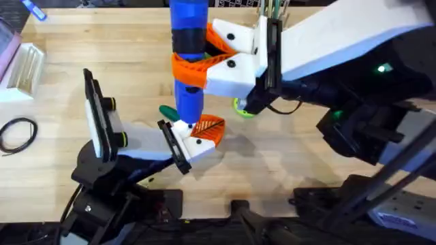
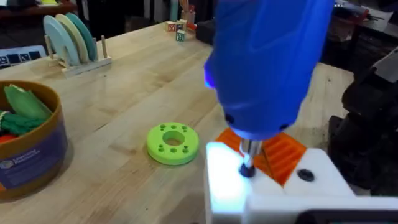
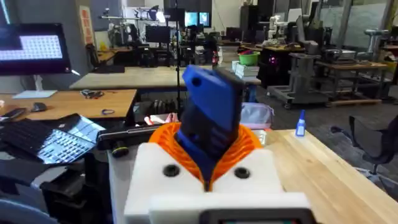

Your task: Pick up the gripper from the table and insert it into the empty holder that is missing its gripper. Then pick up a screw, insert it into the mounting hole, and use the screwdriver to tighten it. Finally, clean up the table by picking up the vegetable and placing it into the bucket.

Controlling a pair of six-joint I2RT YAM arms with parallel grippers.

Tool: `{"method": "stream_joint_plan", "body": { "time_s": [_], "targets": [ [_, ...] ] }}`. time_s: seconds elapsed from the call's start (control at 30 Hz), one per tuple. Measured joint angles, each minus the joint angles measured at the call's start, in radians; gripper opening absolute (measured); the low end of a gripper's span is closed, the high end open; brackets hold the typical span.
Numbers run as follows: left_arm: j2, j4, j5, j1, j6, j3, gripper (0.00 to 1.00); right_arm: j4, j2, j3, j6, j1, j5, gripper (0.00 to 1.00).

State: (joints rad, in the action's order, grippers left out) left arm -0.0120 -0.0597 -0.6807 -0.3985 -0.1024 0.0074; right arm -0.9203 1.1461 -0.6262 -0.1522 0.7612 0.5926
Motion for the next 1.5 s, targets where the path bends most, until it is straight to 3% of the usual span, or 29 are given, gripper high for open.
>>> {"method": "stream_joint_plan", "body": {
  "time_s": [0.77, 1.03, 1.23, 1.37, 1.5],
  "targets": [
    [0.000, 0.000, 0.000, 0.000, 0.000, 0.000, 0.004, -0.007, 0.010, 0.000, 0.000, 0.000, 0.000, 0.025],
    [0.000, 0.000, 0.000, 0.000, 0.000, 0.000, 0.004, -0.163, 0.021, 0.001, 0.003, 0.001, 0.004, 0.025],
    [0.000, 0.000, 0.000, 0.000, 0.000, 0.000, 0.004, -0.152, 0.020, 0.001, 0.003, -0.004, -0.005, 0.025],
    [0.000, 0.000, 0.000, 0.000, 0.000, 0.000, 0.004, -0.096, 0.020, -0.003, 0.029, -0.065, -0.012, 0.025],
    [0.000, 0.000, 0.000, 0.000, 0.000, 0.000, 0.004, 0.128, 0.020, -0.009, 0.111, -0.204, -0.073, 0.025]
  ]
}}
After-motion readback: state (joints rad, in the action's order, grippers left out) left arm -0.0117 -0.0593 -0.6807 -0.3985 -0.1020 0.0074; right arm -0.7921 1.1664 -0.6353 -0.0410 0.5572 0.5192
